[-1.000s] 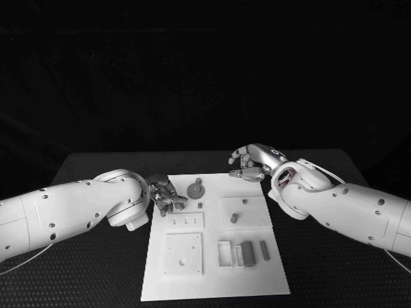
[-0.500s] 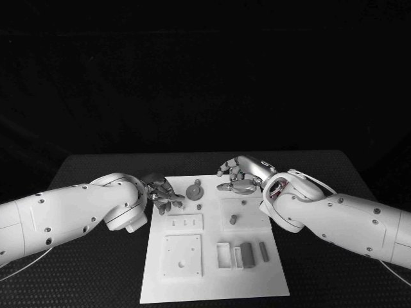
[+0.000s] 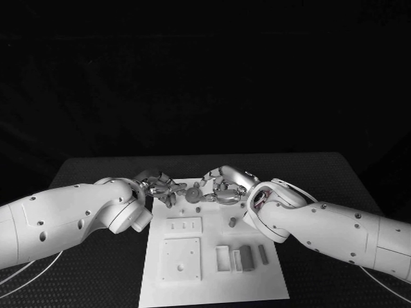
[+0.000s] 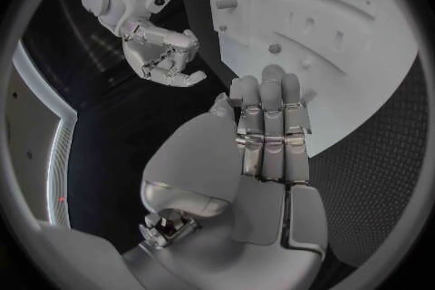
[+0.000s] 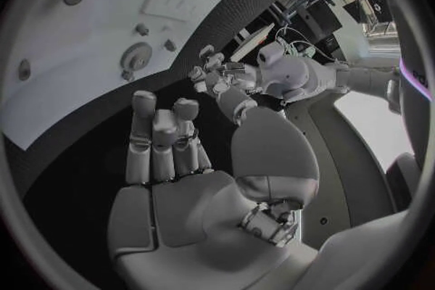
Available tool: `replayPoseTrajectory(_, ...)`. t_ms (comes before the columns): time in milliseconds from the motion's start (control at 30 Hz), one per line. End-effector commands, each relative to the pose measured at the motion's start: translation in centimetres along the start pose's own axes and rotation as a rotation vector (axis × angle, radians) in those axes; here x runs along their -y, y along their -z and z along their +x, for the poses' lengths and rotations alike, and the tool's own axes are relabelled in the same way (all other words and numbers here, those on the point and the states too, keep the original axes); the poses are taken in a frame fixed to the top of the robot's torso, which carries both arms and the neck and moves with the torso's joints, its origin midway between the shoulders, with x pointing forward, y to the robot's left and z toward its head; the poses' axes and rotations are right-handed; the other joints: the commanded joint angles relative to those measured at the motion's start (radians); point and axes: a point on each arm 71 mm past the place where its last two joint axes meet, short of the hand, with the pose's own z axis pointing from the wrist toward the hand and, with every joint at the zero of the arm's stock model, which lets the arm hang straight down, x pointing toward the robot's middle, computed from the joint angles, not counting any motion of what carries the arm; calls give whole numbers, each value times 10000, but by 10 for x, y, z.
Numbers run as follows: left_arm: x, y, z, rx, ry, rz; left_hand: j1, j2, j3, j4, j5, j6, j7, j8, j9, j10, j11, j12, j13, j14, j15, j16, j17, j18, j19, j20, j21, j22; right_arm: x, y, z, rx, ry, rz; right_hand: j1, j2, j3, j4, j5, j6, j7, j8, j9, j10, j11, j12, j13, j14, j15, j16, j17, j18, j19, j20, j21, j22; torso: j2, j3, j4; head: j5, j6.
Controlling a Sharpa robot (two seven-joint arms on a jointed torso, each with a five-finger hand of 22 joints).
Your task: Assemble the parts on the task board
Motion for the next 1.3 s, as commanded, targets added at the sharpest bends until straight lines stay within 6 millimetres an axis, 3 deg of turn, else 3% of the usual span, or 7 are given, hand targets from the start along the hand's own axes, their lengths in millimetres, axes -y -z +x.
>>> replayPoseTrajectory(33, 8, 1, 2, -71, 1079, 966, 47, 19, 198, -145, 48, 448, -359, -51, 145, -332, -312, -39, -12, -31, -55, 64, -29, -18, 68, -7, -45, -8, 4, -1, 2, 151, -632, 247, 8, -119, -67, 7, -3, -105, 16, -55, 15, -126, -3, -33, -17, -105, 7, -44, -5, 145, -109, 22, -66, -2, 8, -6, 35, -34, 38)
replayPoseTrajectory(633, 11, 2, 4, -92, 1374, 1391, 70, 10, 207, -159, 50, 480, -360, -120, 177, -326, -310, -62, -34, -56, -59, 145, -179, -25, 90, -16, -92, -17, -5, -9, 9, 120, -1300, 145, -88, -124, -162, 42, -1, -228, 71, -107, 50, -268, 52, 15, -18, -223, 63, -34, 9, 145, -200, 93, -106, 29, 7, -9, 6, -13, 49)
replayPoseTrajectory(1300, 12, 3, 10, -621, 1135, 1414, 71, -13, 203, -154, 49, 503, -361, -193, 202, -322, -305, -86, -56, -87, -56, 222, -319, -39, 99, -16, -138, -22, -12, -14, 9, 556, -1581, -113, -22, 164, -238, -64, 0, -23, -4, 18, 181, -154, -22, 230, -17, -98, -7, 126, 41, 145, -51, 26, -6, 102, 5, -7, 13, -9, 49)
